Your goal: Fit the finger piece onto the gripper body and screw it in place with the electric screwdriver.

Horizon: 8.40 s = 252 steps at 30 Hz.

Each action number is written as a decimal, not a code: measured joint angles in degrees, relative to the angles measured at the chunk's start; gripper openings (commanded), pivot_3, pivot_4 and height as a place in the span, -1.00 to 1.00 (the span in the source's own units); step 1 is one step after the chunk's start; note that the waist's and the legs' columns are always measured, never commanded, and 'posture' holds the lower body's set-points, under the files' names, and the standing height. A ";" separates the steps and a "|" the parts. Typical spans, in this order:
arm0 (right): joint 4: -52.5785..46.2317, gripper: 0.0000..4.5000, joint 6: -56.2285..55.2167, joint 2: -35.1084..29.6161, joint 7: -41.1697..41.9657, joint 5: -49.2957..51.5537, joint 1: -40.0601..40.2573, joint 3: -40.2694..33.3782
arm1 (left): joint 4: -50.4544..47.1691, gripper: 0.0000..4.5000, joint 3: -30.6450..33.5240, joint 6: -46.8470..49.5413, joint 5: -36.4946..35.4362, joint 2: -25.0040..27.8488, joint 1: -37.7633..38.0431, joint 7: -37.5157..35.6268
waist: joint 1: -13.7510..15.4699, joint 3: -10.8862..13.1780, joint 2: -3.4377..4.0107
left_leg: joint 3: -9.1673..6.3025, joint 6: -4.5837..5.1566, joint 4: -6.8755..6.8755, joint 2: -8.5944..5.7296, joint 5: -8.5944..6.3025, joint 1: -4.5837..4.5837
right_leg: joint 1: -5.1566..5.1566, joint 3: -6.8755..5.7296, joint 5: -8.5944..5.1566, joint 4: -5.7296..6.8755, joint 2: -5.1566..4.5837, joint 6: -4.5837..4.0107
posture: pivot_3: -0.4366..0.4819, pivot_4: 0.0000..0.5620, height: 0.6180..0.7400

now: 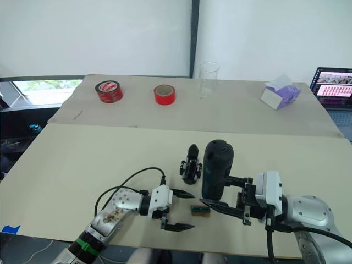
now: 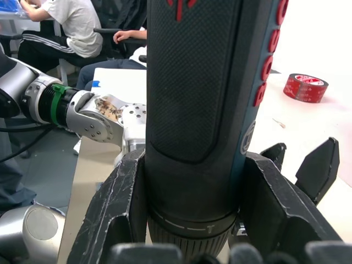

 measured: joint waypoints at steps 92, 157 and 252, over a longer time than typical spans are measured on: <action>-2.54 -0.15 -3.05 -3.47 -3.50 2.61 1.99 -0.34 | 4.87 1.00 2.93 -7.73 -3.86 1.51 -0.12 -4.74 | -0.09 0.06 -0.07 | -0.06 -0.06 -0.12 0.01 -0.09 -0.10 | 0.01 -0.04 0.17 -0.43 -0.11 0.12 | -0.05 -0.47 1.00; 8.57 -0.15 11.62 -1.35 -15.94 11.07 -30.21 5.02 | 7.54 1.00 18.23 2.29 -14.42 5.97 -11.13 -9.15 | -1.30 0.60 -0.44 | -0.04 -0.41 -0.02 -0.12 0.33 -0.53 | -0.28 -0.16 0.56 -0.35 0.12 0.38 | -0.05 -0.47 1.00; 17.16 -0.15 18.12 4.37 -10.11 9.08 -38.95 10.21 | 12.77 1.00 15.72 1.26 -8.90 0.58 -14.78 -7.27 | -1.61 0.60 -0.44 | -0.03 -0.26 0.34 -0.14 0.48 -0.78 | -0.72 -0.11 0.63 0.43 0.07 0.31 | -0.05 -0.47 1.00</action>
